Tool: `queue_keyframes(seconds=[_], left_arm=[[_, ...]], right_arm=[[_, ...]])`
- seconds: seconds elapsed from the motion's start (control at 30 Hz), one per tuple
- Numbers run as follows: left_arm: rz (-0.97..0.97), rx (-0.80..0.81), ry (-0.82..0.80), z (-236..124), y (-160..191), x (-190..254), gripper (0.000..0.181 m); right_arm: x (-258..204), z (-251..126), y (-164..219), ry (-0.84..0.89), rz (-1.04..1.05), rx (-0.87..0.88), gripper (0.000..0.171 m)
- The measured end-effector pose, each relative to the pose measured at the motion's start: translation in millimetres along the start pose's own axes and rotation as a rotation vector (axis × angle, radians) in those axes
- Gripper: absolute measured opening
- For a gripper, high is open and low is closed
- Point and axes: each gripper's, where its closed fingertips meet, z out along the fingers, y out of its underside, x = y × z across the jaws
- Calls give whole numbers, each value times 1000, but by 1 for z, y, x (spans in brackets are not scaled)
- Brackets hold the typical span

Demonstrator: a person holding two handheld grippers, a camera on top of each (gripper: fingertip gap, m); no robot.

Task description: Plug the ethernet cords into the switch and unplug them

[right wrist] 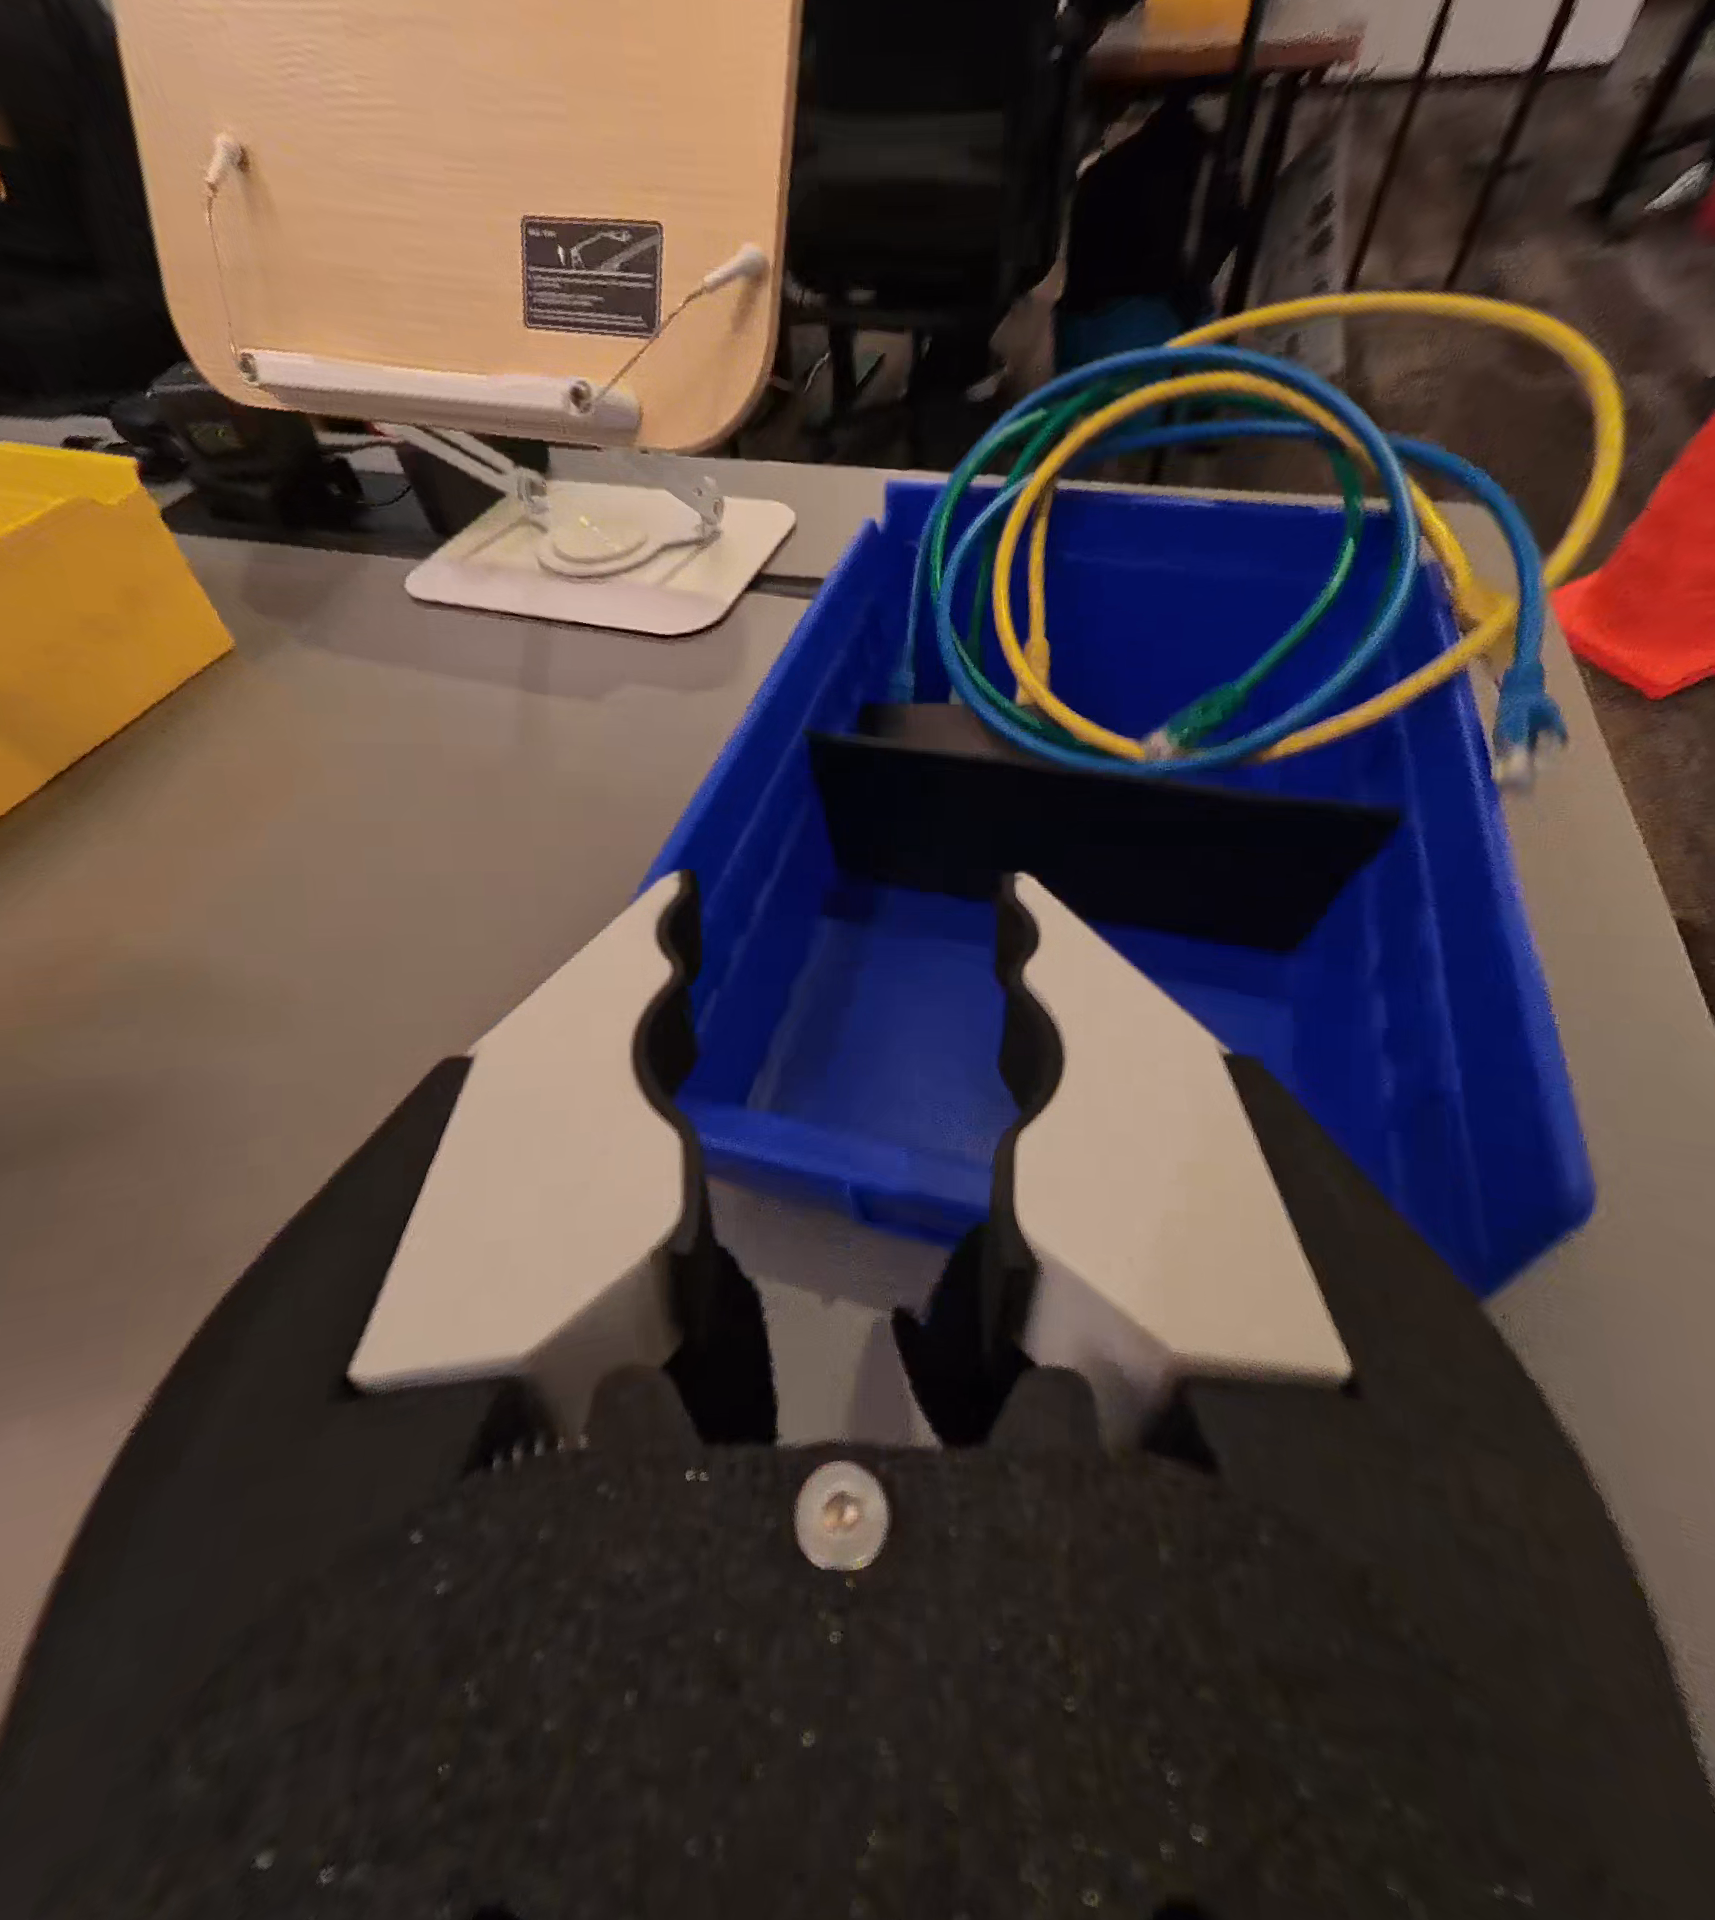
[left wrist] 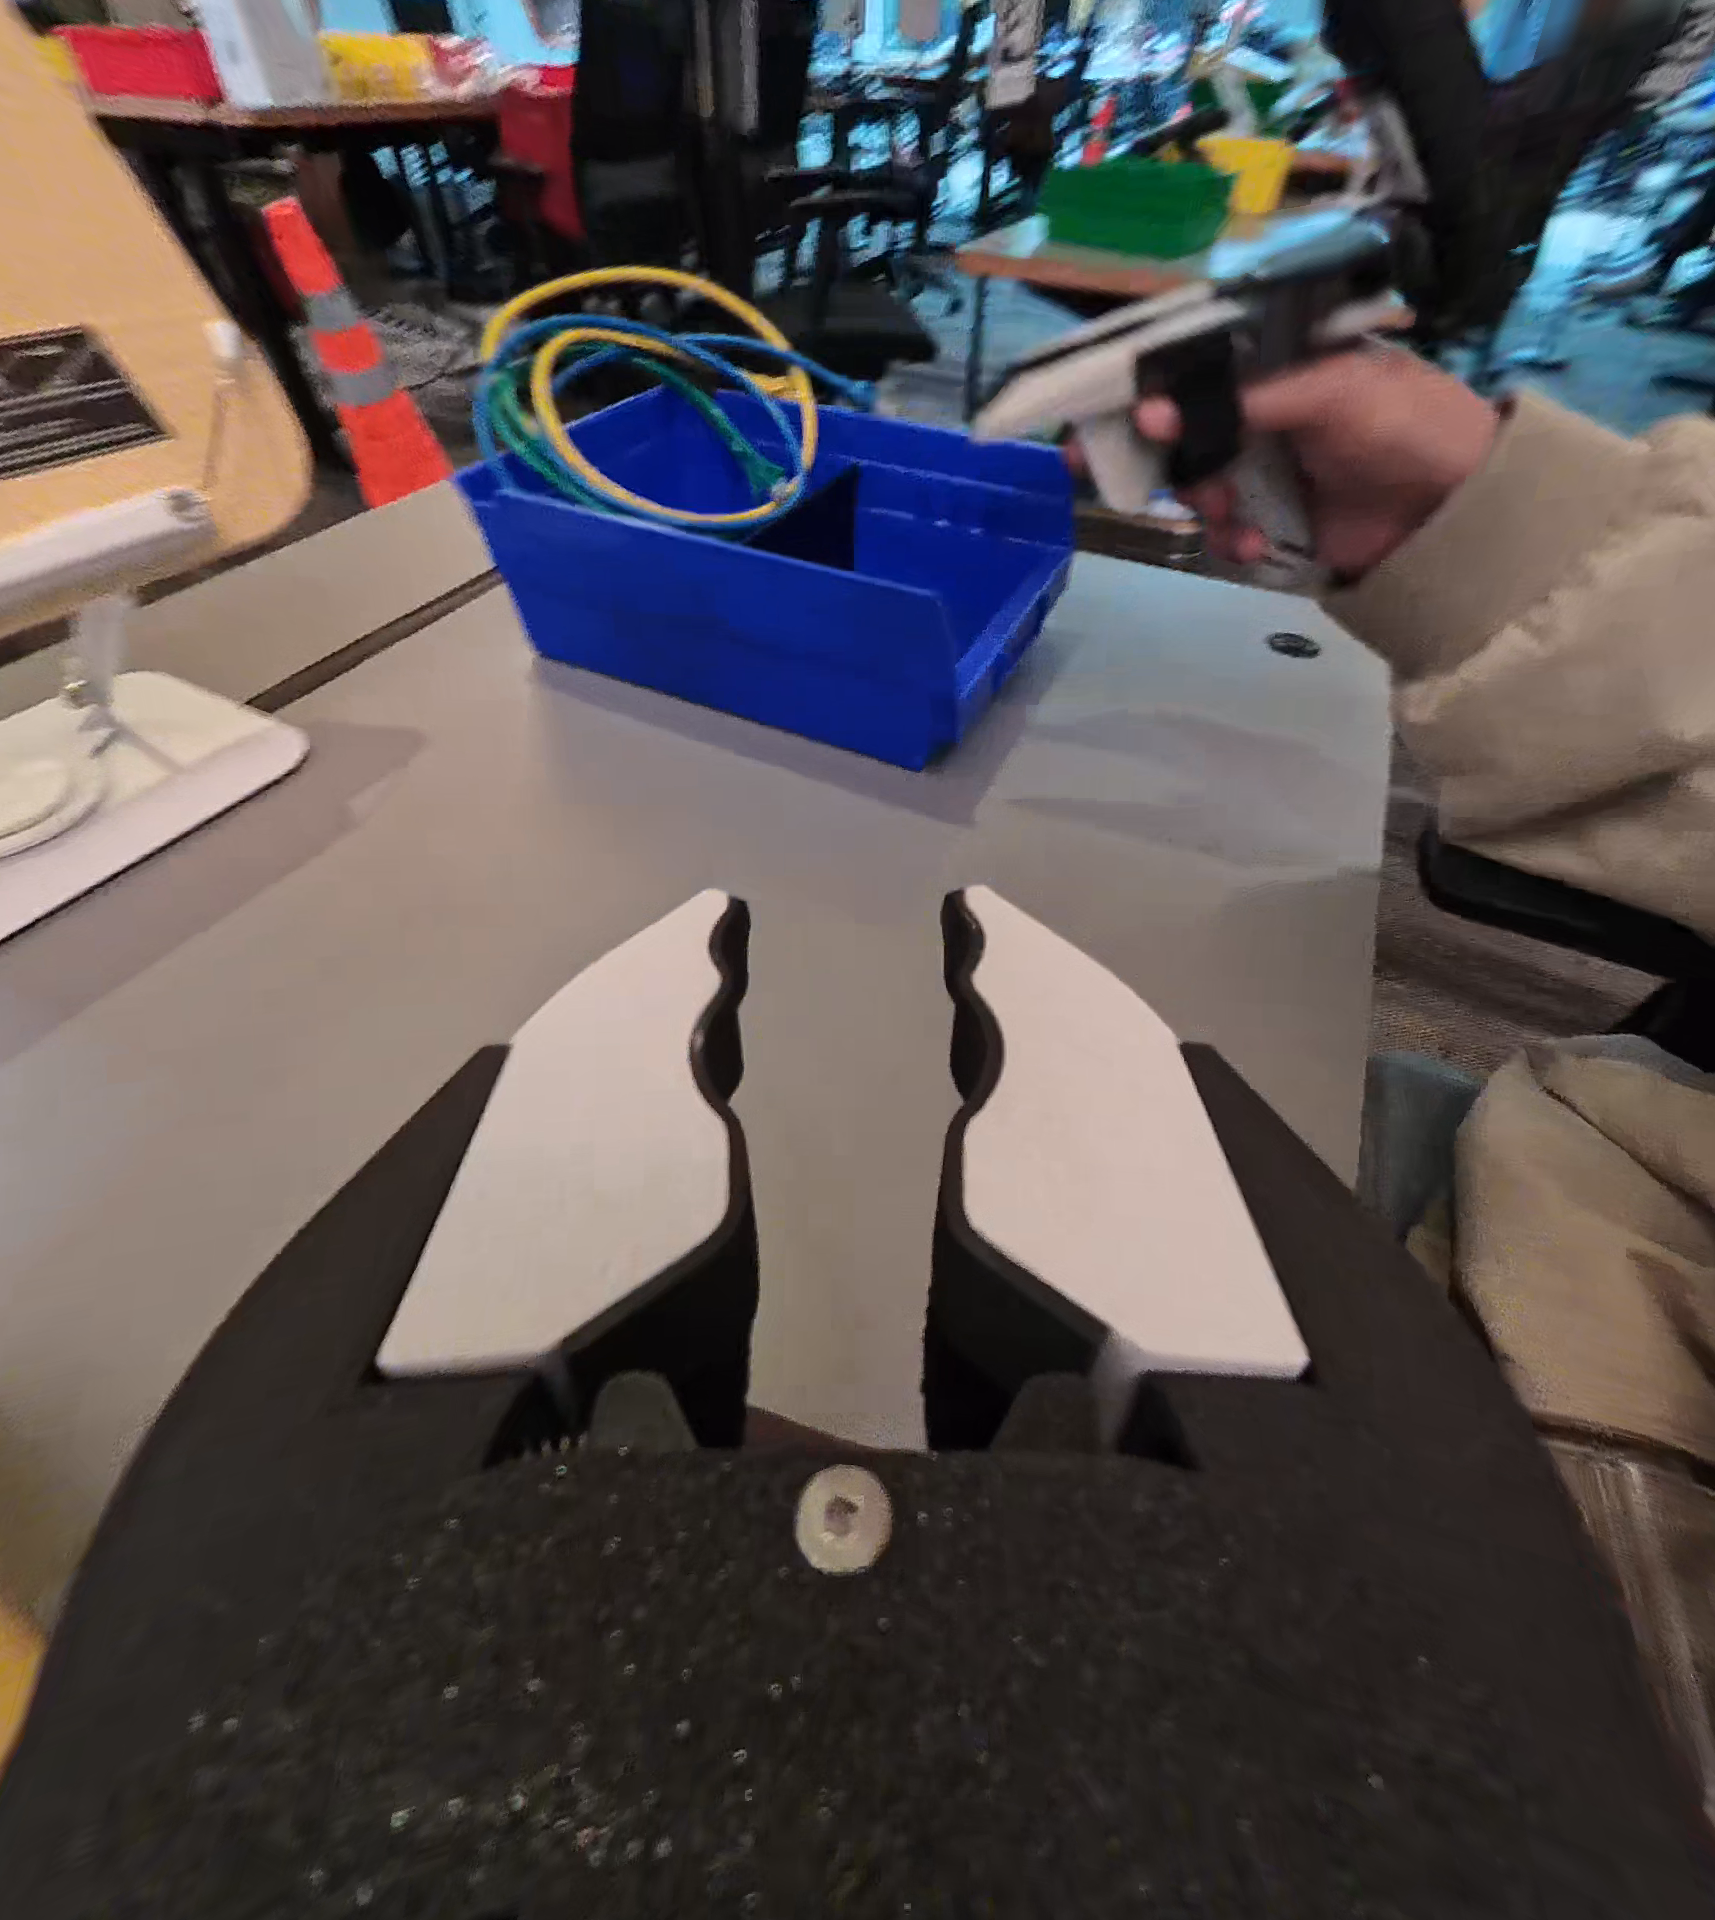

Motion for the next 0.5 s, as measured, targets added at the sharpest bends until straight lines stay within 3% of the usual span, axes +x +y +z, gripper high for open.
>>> queue_keyframes(seconds=[0.13, 0.3, 0.37, 0.4, 0.5], left_arm=[[-119, -71, -313, -53, 14, -33, 36], [-315, 6, -751, -116, 92, -72, 36], [-344, 52, -809, -130, 111, -74, 34], [-339, 56, -809, -136, 110, -76, 25], [-276, 120, -855, -159, 101, -93, 25]], right_arm=[[-11, -17, 41, 35, 100, 83, 56], [9, -28, 59, 121, 29, 141, 54], [21, -28, 60, 141, 17, 137, 54], [26, -28, 59, 145, 42, 142, 54], [34, -24, 61, 163, 85, 135, 54]])
